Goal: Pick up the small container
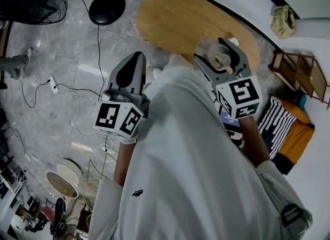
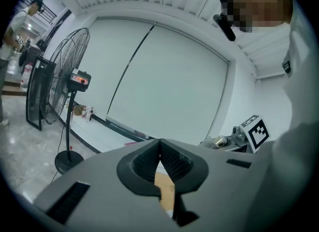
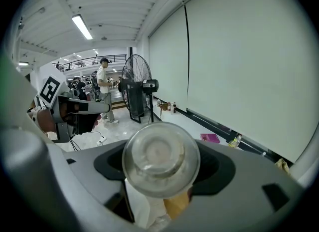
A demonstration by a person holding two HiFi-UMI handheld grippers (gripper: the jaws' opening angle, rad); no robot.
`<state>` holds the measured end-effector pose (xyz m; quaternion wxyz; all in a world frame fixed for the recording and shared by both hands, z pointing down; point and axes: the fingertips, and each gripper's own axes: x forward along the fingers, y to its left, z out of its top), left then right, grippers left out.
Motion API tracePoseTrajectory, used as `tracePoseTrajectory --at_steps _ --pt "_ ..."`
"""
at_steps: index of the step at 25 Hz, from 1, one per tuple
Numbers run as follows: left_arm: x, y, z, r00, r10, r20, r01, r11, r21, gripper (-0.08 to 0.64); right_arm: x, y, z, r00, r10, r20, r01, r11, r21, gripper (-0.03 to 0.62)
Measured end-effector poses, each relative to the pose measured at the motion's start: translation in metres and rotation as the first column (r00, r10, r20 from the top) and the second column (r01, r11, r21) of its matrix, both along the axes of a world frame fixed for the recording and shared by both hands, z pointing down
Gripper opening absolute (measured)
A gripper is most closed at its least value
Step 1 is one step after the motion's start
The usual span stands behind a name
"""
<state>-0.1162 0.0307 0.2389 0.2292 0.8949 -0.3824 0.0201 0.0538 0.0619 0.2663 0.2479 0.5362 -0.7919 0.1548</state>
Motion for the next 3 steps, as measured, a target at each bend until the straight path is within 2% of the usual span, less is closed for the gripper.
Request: tracePoseTrajectory --at_steps 3 --pt "-0.0005 0.0004 0.0 1.0 0.0 0.0 0.0 1.0 -0.001 0.018 -0.0003 -0.0008 0.0013 1.0 -0.004 -0.008 0.004 1.0 0.0 0.346"
